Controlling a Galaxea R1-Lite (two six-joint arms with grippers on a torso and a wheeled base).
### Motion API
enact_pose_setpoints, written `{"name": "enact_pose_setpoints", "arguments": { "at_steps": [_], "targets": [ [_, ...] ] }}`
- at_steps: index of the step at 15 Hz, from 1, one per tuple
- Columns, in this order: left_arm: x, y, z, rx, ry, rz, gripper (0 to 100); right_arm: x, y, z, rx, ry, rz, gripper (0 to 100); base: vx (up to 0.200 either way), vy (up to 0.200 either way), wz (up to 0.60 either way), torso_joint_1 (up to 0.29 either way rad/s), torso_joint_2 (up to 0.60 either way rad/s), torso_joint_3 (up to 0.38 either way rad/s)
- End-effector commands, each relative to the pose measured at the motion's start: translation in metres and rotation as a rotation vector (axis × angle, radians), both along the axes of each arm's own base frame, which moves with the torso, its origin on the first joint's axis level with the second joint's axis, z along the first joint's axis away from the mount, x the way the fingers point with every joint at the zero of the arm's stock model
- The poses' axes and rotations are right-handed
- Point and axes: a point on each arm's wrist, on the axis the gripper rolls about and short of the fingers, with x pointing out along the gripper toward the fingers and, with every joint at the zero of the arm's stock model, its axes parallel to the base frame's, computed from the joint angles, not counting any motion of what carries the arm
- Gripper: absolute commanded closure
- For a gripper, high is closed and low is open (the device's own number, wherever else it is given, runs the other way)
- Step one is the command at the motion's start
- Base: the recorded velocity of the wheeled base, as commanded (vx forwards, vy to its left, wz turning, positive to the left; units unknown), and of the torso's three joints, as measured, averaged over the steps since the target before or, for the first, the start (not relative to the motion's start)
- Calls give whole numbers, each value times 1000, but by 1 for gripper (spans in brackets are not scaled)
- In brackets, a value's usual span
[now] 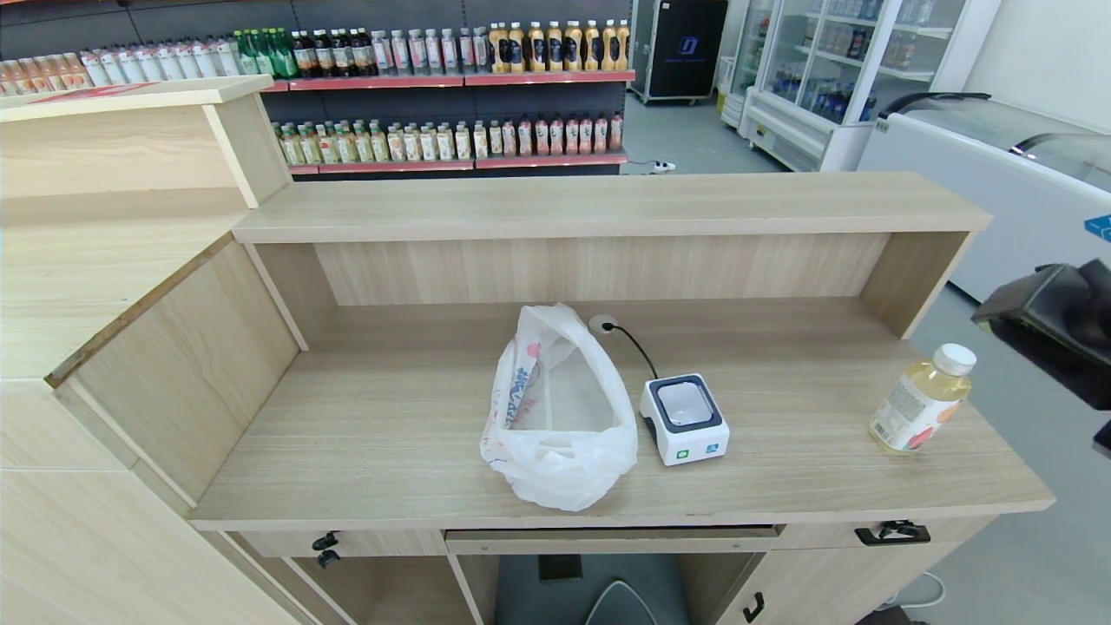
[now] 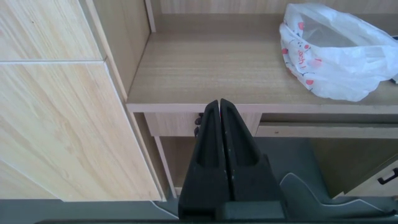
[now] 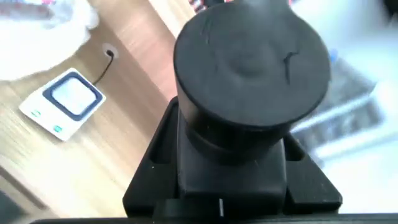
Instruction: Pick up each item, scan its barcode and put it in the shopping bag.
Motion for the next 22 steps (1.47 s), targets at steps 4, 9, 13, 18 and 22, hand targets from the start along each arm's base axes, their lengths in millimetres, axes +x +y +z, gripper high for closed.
{"name": "enact_pose_setpoints", "arguments": {
  "at_steps": [4,9,13,18,22],
  "targets": [
    [0,0,0,0,0,1,100,23,-69,-19,261,82,-441,100,0,0,0,0,0,0],
    [0,0,0,0,0,1,100,16,-68,-19,338,99,-414,100,0,0,0,0,0,0],
    [0,0,0,0,0,1,100,7,-64,-25,443,191,-403,100,0,0,450,1,3,2],
    [0,0,0,0,0,1,100,18,-48,-25,598,225,-448,100,0,0,600,0,4,3],
    [0,0,0,0,0,1,100,42,-50,-33,957,436,-322,100,0,0,150,1,-2,1]
  ]
}}
